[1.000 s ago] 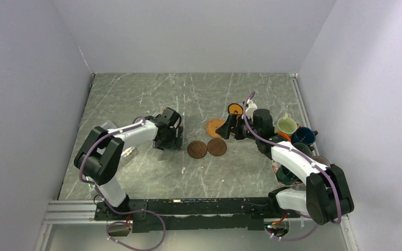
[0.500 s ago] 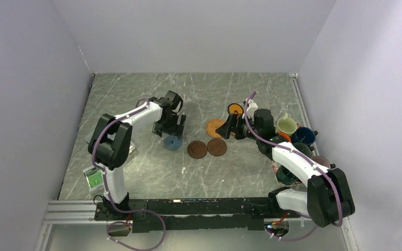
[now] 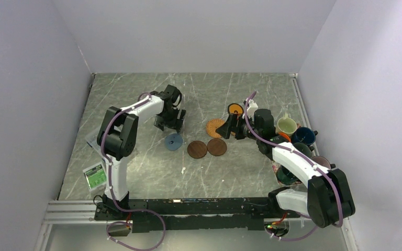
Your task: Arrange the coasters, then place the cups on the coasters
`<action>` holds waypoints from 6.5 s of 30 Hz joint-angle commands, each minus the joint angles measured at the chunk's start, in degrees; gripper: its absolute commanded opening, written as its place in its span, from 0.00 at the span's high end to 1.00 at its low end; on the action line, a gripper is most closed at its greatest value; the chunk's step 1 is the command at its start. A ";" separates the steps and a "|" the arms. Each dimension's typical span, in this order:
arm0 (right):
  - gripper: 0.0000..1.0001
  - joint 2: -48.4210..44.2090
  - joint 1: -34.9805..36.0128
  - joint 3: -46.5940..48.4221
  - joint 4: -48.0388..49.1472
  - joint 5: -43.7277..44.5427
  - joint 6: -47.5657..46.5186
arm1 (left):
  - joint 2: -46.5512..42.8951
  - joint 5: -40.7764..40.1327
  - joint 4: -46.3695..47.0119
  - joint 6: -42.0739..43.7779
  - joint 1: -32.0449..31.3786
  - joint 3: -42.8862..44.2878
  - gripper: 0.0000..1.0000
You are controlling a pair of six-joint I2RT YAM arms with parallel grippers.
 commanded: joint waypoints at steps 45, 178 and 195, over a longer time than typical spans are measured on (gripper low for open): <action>0.00 -0.63 -0.24 -0.11 2.63 -0.95 0.31 | 3.41 -3.45 0.87 0.33 -2.72 -1.74 0.32; 0.00 -9.34 -0.17 -0.90 -6.66 1.08 0.95 | -16.77 15.43 20.63 -20.62 -25.14 -32.88 0.26; 0.00 -9.82 -0.17 -0.82 -7.07 1.56 0.73 | -15.39 13.37 19.85 -21.37 -27.06 -30.69 0.26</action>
